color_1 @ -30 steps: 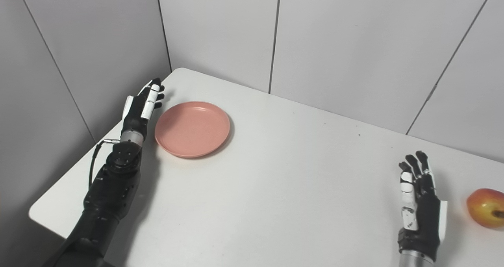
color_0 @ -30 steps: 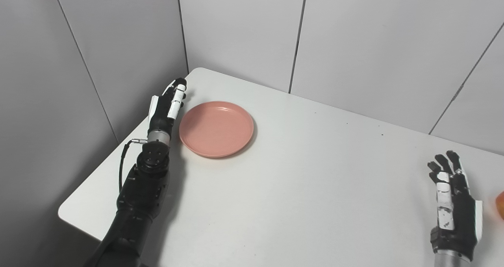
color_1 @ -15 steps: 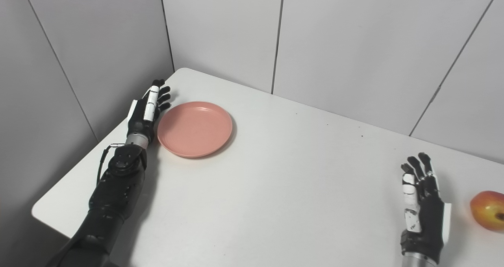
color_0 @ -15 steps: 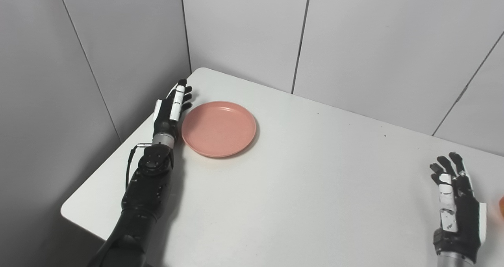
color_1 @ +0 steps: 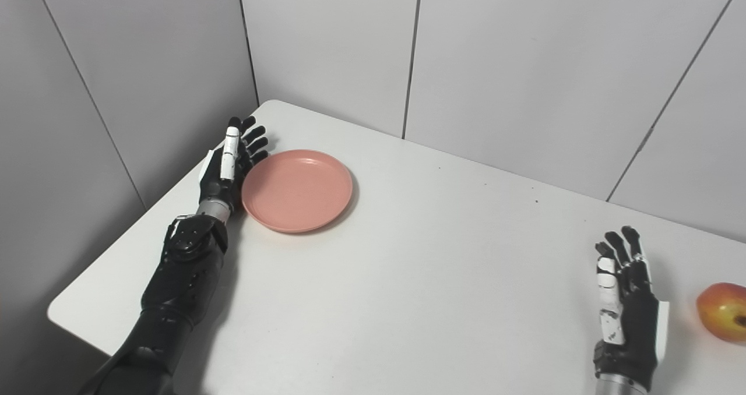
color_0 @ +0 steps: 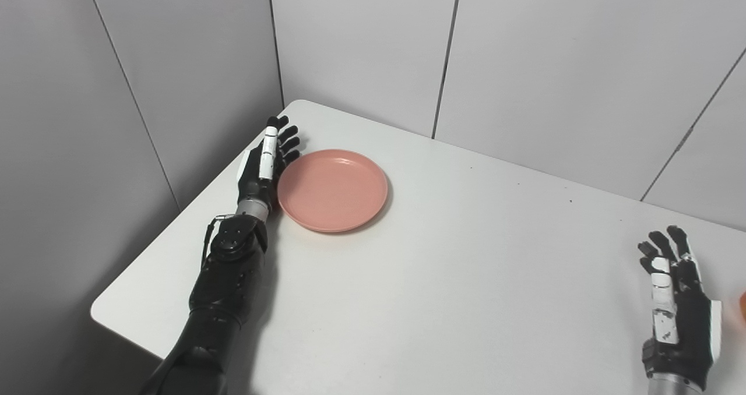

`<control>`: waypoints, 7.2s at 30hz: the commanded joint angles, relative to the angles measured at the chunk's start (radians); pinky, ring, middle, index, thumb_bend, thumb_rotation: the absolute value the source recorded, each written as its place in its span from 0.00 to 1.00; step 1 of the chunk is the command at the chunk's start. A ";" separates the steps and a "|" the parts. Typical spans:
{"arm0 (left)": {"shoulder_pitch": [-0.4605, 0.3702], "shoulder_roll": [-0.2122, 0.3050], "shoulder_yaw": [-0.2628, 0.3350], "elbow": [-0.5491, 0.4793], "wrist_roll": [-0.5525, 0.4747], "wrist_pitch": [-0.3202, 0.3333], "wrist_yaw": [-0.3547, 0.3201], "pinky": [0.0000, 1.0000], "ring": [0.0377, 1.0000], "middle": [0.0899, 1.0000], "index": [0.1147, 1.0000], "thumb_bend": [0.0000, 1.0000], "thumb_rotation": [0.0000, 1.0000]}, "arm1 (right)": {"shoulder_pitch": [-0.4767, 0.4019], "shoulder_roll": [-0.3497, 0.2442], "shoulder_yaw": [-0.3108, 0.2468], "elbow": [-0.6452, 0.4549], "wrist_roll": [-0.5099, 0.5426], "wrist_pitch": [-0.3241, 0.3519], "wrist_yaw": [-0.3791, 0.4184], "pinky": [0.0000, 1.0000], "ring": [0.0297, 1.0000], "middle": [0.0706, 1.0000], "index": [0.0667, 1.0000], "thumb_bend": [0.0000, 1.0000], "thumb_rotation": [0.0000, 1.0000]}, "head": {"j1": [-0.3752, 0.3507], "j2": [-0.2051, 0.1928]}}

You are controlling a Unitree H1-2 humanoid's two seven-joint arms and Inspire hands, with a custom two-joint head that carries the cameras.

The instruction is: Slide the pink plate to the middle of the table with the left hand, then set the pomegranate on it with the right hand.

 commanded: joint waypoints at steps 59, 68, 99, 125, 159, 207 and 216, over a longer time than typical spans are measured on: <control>-0.032 -0.097 -0.189 -0.178 0.128 0.155 -0.017 0.88 0.90 0.89 0.88 0.62 1.00 | 0.045 0.001 0.007 -0.019 -0.014 0.025 0.000 0.87 0.84 0.86 0.89 0.51 0.80 | -0.024 0.048; -0.030 -0.106 -0.212 -0.200 0.121 0.200 -0.031 0.90 0.91 0.90 0.90 0.62 1.00 | 0.043 0.001 0.007 -0.012 -0.007 0.014 0.003 0.87 0.84 0.85 0.88 0.51 0.79 | -0.035 0.058; -0.030 -0.143 -0.318 -0.231 0.190 0.244 -0.057 0.91 0.92 0.92 0.90 0.59 1.00 | 0.041 -0.007 0.006 -0.004 -0.006 0.007 0.005 0.87 0.83 0.85 0.87 0.54 0.80 | -0.042 0.081; -0.002 -0.163 -0.356 -0.313 0.181 0.299 -0.102 0.90 0.92 0.93 0.92 0.59 1.00 | 0.050 0.030 0.022 -0.022 -0.051 0.026 -0.024 0.85 0.82 0.84 0.86 0.55 0.82 | -0.207 0.106; 0.047 -0.183 -0.407 -0.432 0.210 0.323 -0.159 0.92 0.94 0.96 0.95 0.63 1.00 | 0.055 0.108 0.059 -0.060 -0.166 0.081 -0.096 0.82 0.83 0.84 0.84 0.52 0.83 | -0.505 0.156; 0.066 -0.204 -0.395 -0.427 0.227 0.319 -0.161 0.93 0.94 0.96 0.96 0.58 1.00 | 0.038 0.133 0.077 -0.032 -0.192 0.095 -0.135 0.81 0.82 0.83 0.83 0.54 0.83 | -0.573 0.151; 0.065 -0.216 -0.391 -0.427 0.236 0.323 -0.147 0.92 0.93 0.95 0.96 0.58 1.00 | 0.041 0.123 0.079 -0.032 -0.179 0.077 -0.129 0.81 0.83 0.84 0.84 0.51 0.82 | -0.561 0.149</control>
